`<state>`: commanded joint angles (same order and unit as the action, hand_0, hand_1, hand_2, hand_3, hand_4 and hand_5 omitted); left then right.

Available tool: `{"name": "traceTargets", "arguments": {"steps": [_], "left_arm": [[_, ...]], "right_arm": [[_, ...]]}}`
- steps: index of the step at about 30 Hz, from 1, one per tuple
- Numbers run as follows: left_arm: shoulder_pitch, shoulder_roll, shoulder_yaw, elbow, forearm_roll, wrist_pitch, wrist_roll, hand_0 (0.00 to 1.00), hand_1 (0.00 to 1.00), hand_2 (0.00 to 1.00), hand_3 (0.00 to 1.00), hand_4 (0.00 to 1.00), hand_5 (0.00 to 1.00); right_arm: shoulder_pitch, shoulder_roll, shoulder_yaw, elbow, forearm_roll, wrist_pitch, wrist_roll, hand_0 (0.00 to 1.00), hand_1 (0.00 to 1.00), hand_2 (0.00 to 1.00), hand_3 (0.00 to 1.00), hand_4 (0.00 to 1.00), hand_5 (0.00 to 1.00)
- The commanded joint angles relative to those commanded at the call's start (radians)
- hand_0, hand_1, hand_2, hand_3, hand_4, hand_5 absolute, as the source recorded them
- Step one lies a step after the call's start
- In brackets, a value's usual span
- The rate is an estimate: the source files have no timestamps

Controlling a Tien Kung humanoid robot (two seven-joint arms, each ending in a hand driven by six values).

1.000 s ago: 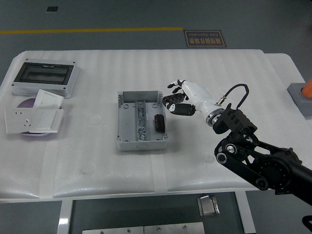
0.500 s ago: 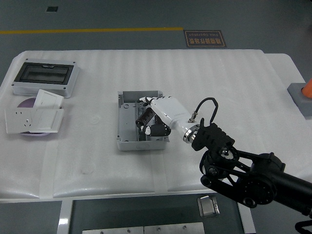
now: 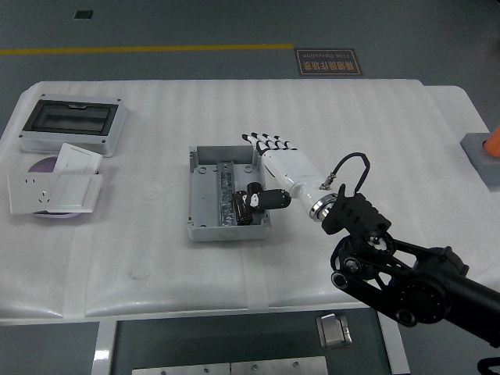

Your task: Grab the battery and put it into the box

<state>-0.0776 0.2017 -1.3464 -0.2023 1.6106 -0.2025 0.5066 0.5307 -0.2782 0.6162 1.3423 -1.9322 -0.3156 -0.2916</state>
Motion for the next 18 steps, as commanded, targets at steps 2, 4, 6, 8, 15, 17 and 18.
{"name": "traceTargets", "arguments": {"steps": [2,4,6,8,15,17,18], "left_arm": [[0.0,-0.001,0.0,0.0,-0.002,-0.001,0.001,0.612,0.685,0.615,0.588,0.5,0.189],[0.001,-0.001,-0.002,-0.001,-0.002,-0.003,0.004,0.612,0.685,0.615,0.588,0.5,0.189],[0.002,-0.001,-0.002,-0.001,-0.003,-0.005,0.007,0.612,0.685,0.615,0.588,0.5,0.189],[0.003,0.0,-0.001,-0.001,-0.004,-0.006,0.009,0.611,0.684,0.616,0.59,0.503,0.189],[0.004,-0.004,0.016,0.0,0.042,-0.029,0.008,0.61,0.684,0.615,0.591,0.507,0.188],[0.003,-0.003,0.017,0.0,0.037,-0.028,0.008,0.61,0.684,0.615,0.591,0.507,0.188],[0.002,-0.003,0.017,0.0,0.033,-0.026,0.009,0.61,0.684,0.615,0.591,0.507,0.188]], "right_arm": [[-0.019,-0.026,0.054,0.001,-0.004,-0.002,0.001,0.998,0.998,0.998,0.998,0.874,0.389],[-0.039,-0.052,0.103,0.003,-0.007,-0.005,0.004,0.998,0.998,0.998,0.998,0.874,0.389],[-0.064,-0.078,0.16,0.006,-0.003,-0.01,0.01,0.998,0.998,0.998,0.998,0.874,0.389],[-0.088,-0.095,0.211,0.01,0.022,-0.019,0.023,0.998,0.998,0.998,0.998,0.87,0.392],[-0.179,-0.121,0.394,0.034,0.215,-0.067,0.15,0.998,0.998,0.998,0.998,0.868,0.392],[-0.201,-0.126,0.439,0.043,0.273,-0.077,0.188,0.998,0.998,0.998,0.998,0.868,0.392],[-0.211,-0.129,0.459,0.047,0.299,-0.08,0.205,0.998,0.998,0.998,0.998,0.868,0.392]]}}
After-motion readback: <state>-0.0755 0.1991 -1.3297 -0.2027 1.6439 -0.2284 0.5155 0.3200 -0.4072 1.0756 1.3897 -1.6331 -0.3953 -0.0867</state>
